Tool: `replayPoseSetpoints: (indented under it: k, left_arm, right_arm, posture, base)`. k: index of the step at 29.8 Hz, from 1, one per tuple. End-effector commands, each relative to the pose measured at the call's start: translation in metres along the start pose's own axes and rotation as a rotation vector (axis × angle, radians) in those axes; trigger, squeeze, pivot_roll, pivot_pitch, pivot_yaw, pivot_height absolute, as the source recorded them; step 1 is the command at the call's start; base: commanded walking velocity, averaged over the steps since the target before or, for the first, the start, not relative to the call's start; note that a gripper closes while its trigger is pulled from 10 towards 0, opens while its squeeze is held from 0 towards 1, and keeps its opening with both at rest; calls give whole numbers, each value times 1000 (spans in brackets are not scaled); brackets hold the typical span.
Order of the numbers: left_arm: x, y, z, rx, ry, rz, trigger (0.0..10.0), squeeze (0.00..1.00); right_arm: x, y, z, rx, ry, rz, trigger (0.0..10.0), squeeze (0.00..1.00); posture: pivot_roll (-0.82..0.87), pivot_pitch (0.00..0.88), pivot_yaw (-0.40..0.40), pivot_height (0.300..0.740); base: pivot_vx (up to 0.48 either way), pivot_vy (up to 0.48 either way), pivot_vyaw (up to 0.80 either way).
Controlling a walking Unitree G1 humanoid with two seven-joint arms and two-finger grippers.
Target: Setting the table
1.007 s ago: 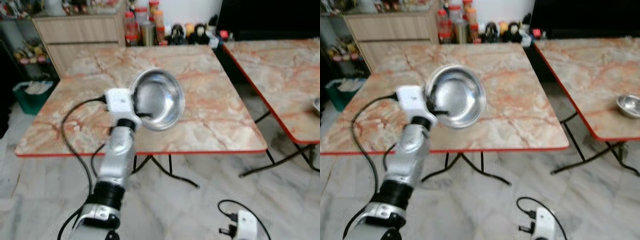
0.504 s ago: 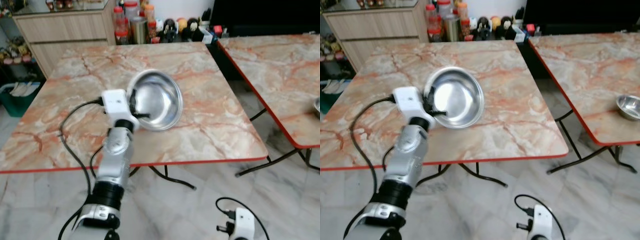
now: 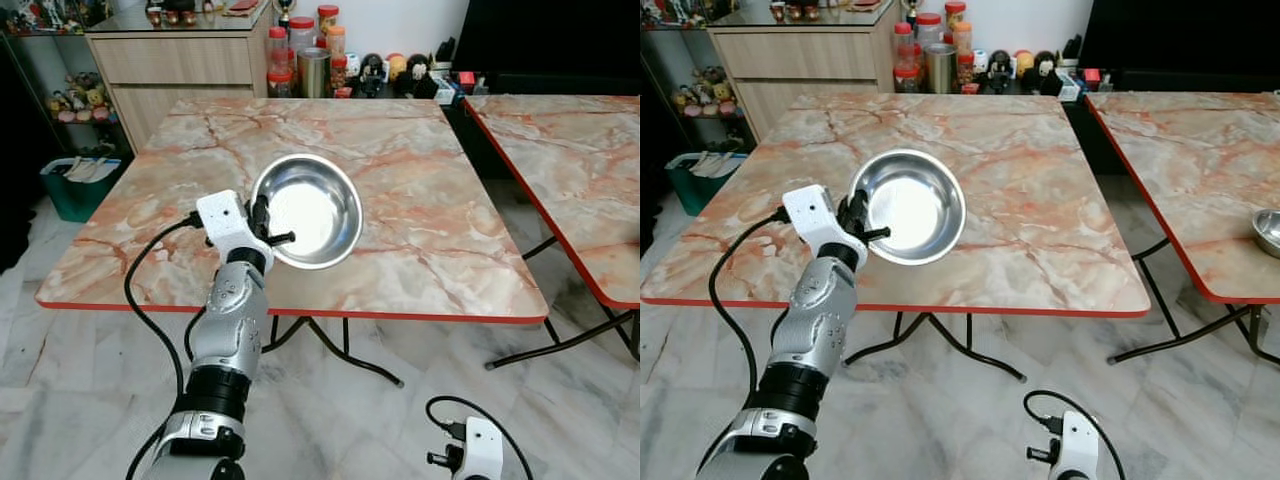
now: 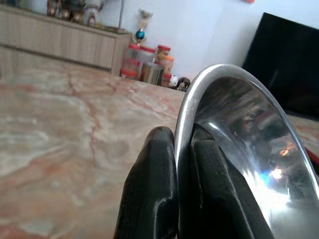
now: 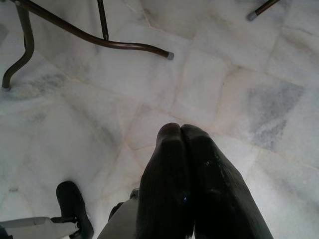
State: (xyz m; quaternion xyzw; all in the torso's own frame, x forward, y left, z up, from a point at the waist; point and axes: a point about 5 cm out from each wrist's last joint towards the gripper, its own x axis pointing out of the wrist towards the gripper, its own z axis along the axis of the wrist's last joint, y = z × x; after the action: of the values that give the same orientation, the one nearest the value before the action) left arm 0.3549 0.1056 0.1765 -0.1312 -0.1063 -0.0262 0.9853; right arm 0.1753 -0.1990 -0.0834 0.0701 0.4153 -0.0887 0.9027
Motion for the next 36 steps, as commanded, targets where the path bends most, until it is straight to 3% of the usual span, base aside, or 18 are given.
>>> replayPoseSetpoints:
  k: [1,6,36]
  left_arm:
    - [2,-2,5,26,-29,-12,10000,0]
    - [2,0,8,25,-34,-7,10000,0]
    - [3,4,12,27,-53,1,10000,0]
  right_arm:
    - [0,0,-3,-1,24,2,10000,0]
    - [0,1,-3,-2,17,6,10000,0]
    - [-1,4,-4,0,16,10,10000,0]
  posture:
    - [-34,37,-16,740]
    - [-29,48,-19,740]
    - [-19,64,-19,740]
  base:
    - [0,0,0]
    - [0,0,-178]
    - [271,0,0]
